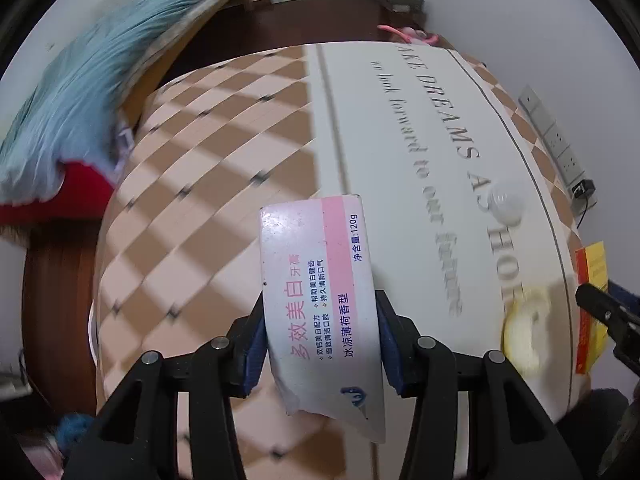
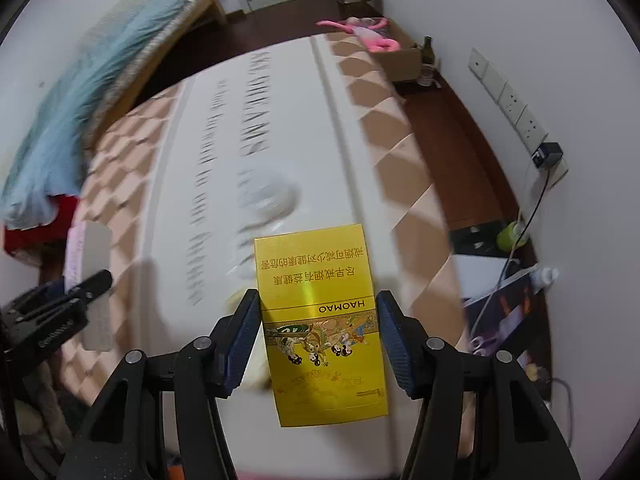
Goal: Collect trash
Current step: 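Grasp the yellow cigarette box with the right gripper while the left grasps the white toothpaste box, then carry the yellow box and toothpaste box over the bin and release both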
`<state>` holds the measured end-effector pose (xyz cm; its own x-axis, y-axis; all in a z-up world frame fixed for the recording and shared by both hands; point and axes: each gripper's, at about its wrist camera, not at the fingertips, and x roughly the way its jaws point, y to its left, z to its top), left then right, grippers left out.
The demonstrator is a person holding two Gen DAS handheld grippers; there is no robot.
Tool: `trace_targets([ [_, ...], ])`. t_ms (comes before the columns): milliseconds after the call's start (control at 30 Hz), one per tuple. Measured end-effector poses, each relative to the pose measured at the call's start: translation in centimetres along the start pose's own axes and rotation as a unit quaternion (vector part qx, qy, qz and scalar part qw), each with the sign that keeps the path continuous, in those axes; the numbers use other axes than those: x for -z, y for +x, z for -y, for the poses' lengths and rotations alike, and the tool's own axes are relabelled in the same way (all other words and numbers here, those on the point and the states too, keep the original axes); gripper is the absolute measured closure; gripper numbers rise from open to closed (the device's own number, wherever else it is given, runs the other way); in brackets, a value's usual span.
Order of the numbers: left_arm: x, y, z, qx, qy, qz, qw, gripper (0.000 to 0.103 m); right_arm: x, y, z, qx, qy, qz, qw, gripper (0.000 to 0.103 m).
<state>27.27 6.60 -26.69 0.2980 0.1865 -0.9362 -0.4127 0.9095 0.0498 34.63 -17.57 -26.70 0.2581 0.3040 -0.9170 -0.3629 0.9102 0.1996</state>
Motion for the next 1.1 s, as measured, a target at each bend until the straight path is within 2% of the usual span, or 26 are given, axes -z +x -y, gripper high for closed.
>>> trace_targets([
  [133, 2.3, -2.9, -3.5, -0.004, -0.035, 0.018, 0.9992, 0.058, 2.7, -2.0, -4.3, -0.037, -0.016, 0.006, 0.999, 0.043],
  [267, 4.0, -6.6, -8.5, -0.018, -0.069, 0.053, 0.9961, 0.058, 3.5, -3.4, -10.3, -0.076, -0.056, 0.015, 0.995, 0.043],
  [467, 5.0, -11.7, -17.4, -0.047, -0.115, 0.098, 0.9874, 0.058, 2.5, -5.2, -21.7, -0.131, -0.129, 0.032, 0.982, 0.043],
  [633, 5.9, -14.1, -25.1, -0.073, -0.159, 0.115, 0.9779, 0.058, 0.9, -4.8, -31.2, -0.173, -0.172, 0.029, 0.969, 0.043],
  [733, 6.6, -14.2, -29.7, -0.09, -0.187, 0.112, 0.9717, 0.058, 0.4, -3.8, -36.8, -0.192, -0.199, 0.016, 0.961, 0.043],
  [900, 7.3, -12.9, -35.3, -0.104, -0.223, 0.098, 0.9642, 0.058, 0.6, -0.3, -45.9, -0.208, -0.246, -0.023, 0.946, 0.043],
  [1100, 8.3, -8.3, -40.6, -0.095, -0.275, 0.058, 0.9551, 0.058, 1.7, 5.5, -52.6, -0.199, -0.29, -0.078, 0.933, 0.043],
])
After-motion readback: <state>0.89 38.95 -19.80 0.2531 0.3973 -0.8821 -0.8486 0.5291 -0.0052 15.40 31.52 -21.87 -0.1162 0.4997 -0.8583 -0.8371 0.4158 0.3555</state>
